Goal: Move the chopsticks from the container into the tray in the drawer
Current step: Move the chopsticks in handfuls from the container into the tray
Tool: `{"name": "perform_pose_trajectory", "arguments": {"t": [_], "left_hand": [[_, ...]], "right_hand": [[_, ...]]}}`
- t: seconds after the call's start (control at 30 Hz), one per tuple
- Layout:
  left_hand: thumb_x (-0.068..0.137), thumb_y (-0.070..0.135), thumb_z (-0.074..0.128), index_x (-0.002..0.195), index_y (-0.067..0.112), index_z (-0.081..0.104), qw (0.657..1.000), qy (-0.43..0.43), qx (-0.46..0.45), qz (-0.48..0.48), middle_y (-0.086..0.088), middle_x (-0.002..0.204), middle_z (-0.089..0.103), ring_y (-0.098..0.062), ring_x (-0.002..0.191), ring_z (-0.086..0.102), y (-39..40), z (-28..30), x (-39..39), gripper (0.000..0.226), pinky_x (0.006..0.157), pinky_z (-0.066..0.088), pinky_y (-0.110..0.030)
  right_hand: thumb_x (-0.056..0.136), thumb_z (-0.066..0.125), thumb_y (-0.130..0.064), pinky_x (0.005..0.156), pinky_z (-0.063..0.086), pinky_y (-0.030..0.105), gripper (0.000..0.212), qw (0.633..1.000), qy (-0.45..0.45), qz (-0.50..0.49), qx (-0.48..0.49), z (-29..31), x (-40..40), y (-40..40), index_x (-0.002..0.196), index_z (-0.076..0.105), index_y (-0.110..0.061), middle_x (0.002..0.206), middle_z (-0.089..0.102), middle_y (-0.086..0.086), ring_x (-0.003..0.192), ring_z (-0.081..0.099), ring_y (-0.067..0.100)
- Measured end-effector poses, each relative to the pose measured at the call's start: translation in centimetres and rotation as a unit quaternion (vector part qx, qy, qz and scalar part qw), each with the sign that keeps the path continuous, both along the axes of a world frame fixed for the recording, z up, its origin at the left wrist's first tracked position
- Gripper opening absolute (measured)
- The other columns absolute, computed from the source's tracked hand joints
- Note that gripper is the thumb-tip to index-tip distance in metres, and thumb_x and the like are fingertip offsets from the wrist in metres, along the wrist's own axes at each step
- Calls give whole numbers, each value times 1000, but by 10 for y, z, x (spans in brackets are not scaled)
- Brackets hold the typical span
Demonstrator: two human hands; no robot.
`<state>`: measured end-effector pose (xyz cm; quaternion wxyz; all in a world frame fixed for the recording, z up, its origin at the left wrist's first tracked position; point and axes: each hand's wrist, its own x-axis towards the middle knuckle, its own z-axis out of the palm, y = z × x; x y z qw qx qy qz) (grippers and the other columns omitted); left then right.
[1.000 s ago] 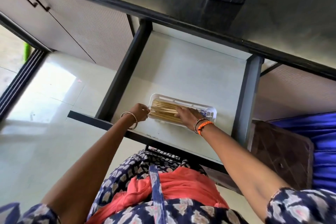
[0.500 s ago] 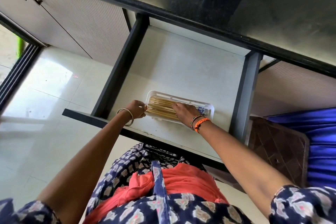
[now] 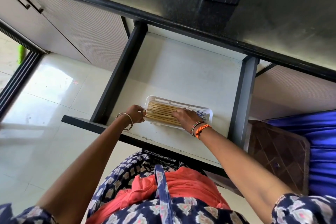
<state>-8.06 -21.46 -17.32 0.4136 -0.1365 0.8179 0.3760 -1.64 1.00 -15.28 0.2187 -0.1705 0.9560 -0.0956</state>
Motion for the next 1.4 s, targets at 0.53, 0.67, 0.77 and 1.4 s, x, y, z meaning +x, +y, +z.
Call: {"name": "perform_pose_trajectory", "arguments": {"t": [0.53,0.67,0.77,1.4], "left_hand": [[90,8,49,120,0,52,974,221,-8,-40,-13,89,65,-30,84,60,55,95,-86,31,69,48,-23],[89,11,48,108,5,59,925,355,136,13,-20,106,66,-33,89,61,112,163,-154,23,79,49,-34],[89,14,49,106,7,61,895,402,190,19,-18,109,67,-24,79,57,155,210,-205,22,80,51,-37],[89,26,56,115,12,53,911,367,178,-58,-13,100,65,-33,94,63,246,222,-357,30,70,47,-33]], "right_hand": [[87,50,-15,68,54,35,20,959,206,-135,-140,91,-63,25,97,67,-19,95,71,3,84,67,27],[83,54,-9,66,49,29,16,876,324,-261,-245,161,-124,70,84,69,-14,81,71,5,67,63,21],[79,53,-5,63,47,27,18,832,392,-311,-239,211,-186,109,80,70,-11,74,71,9,62,60,19],[86,62,-31,99,42,52,25,883,184,-375,-213,241,-446,170,85,67,-7,83,65,8,89,60,25]]}}
